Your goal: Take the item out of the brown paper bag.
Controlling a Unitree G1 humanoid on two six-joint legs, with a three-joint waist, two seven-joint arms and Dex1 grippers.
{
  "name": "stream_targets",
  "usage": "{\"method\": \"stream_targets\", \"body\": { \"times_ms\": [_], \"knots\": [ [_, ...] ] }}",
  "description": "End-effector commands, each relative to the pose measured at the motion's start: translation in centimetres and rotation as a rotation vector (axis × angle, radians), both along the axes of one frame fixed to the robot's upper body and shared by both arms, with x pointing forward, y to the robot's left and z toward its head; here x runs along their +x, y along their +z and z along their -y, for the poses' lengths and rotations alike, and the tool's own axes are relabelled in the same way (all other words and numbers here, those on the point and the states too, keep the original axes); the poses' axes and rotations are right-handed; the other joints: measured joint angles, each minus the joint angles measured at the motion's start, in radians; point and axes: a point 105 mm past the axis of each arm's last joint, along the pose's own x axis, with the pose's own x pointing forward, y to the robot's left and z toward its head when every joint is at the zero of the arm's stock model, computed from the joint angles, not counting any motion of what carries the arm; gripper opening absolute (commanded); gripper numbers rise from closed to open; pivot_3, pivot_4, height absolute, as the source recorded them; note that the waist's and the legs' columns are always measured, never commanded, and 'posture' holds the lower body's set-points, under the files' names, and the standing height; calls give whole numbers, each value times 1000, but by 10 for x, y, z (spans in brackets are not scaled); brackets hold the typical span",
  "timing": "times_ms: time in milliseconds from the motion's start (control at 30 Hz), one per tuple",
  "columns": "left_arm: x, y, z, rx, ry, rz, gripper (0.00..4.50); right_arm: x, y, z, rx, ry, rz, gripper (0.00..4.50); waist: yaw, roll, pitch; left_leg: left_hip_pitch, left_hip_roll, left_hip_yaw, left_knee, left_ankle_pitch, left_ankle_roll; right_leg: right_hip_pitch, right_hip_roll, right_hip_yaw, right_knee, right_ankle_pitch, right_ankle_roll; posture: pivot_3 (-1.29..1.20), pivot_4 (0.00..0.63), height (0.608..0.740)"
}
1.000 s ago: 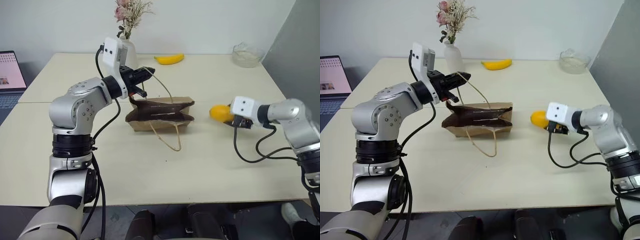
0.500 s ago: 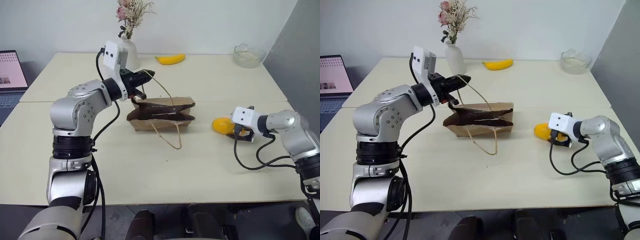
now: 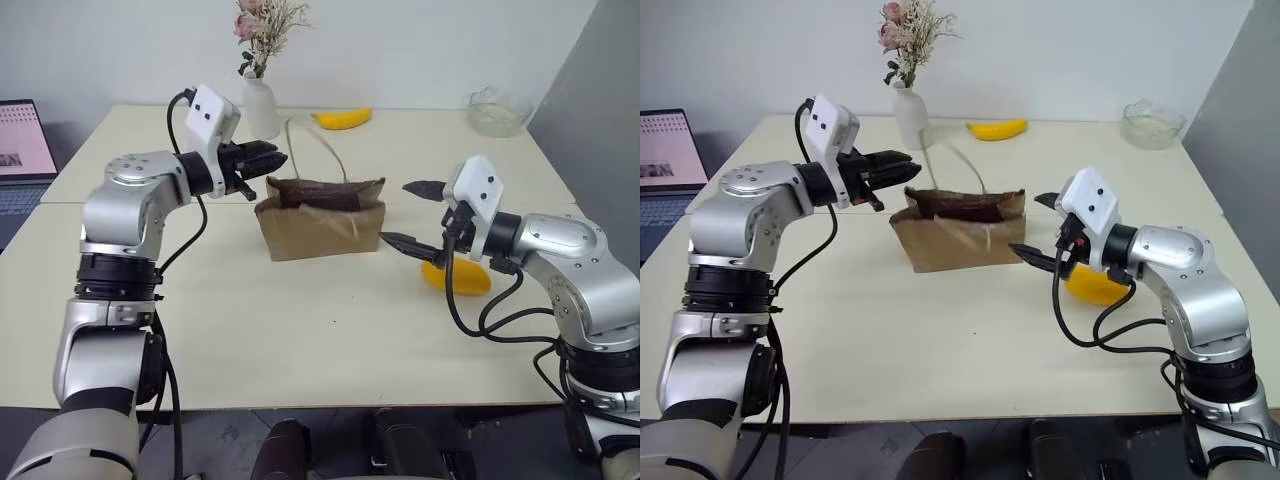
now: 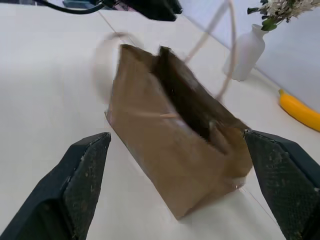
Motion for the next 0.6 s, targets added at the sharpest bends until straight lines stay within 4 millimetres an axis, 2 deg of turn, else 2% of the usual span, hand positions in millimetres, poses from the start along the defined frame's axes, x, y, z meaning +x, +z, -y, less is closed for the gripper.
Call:
{"method": "stream_targets", "body": {
  "times_ms": [33,100,233,333,500,600],
  "knots": [
    [-10,21,-2,2,-18,85,2746,2,15,0,19,-6,59,4500,1,0,0,0,0,0,0,0,0,0,0,0,0,0,0,0,150,740],
    [-15,24,-14,-2,20,114,3360,6,18,1,40,-13,70,4500,0,0,0,0,1,0,0,0,0,0,0,0,0,0,0,0,150,740],
    [-29,21,-39,-35,161,181,3360,11,16,8,93,-69,99,4500,-5,0,0,0,2,0,-1,0,0,-1,0,0,0,0,0,0,150,740],
    [-41,2,-60,-47,384,238,3360,15,7,13,186,-141,134,4500,-4,0,0,1,3,0,-2,0,0,-1,0,1,1,0,0,0,150,740],
    [-72,-48,-53,-20,505,285,3360,11,-31,17,234,-206,92,4500,6,0,0,1,2,0,-1,0,0,0,-2,1,0,0,0,0,150,740],
    [-83,-69,-46,-58,530,267,3360,9,-43,17,257,-226,86,4500,16,0,0,1,0,1,0,0,0,1,-4,1,0,0,0,0,150,740]
  ]
}}
